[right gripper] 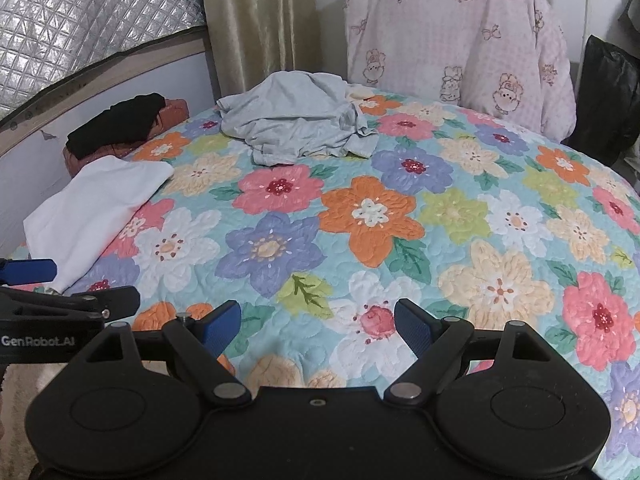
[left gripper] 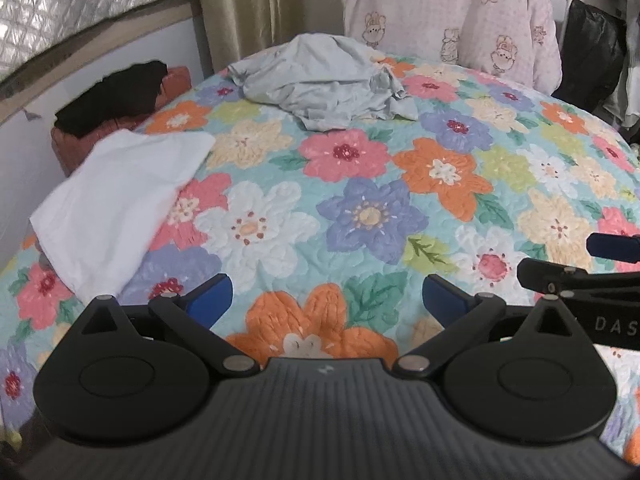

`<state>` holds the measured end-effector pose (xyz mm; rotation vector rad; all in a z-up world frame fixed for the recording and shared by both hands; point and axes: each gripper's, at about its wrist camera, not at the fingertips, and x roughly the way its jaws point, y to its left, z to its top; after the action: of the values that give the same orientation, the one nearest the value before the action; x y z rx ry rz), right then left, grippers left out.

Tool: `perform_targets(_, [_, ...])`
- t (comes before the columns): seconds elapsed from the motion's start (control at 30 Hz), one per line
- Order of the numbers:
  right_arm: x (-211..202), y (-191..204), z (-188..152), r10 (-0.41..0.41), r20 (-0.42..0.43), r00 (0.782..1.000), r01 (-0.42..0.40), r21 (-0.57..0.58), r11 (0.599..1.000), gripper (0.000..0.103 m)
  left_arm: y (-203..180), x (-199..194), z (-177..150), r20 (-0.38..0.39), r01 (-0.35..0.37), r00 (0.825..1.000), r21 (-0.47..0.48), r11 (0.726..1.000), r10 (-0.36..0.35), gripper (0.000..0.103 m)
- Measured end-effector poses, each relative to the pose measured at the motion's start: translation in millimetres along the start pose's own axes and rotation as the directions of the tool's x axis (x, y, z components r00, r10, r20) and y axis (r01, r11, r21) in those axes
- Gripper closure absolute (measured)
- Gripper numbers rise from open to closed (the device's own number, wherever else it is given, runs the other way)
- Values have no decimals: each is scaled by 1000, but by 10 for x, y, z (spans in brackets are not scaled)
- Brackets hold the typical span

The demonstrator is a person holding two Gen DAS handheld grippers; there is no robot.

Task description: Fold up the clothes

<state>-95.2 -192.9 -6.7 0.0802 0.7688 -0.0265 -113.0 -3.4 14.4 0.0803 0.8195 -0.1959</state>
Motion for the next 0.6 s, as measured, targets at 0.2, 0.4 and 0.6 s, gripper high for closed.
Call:
perform_targets(0.2, [27, 24, -5, -2, -5, 1000, 2, -10, 1000, 16, 20, 14, -7, 0, 3, 1000, -5, 1000, -3, 0])
perform_targets(0.4, [92, 31, -18, -7, -26, 1000, 6, -17, 1000, 16, 37, 72, -15, -27, 6, 1000, -20, 1000, -7, 0])
perform_targets(0.6, [128, 42, -25, -14, -31, 999, 13, -25, 1000, 16, 58, 96, -17, -56, 5, 998, -41, 999, -7, 0])
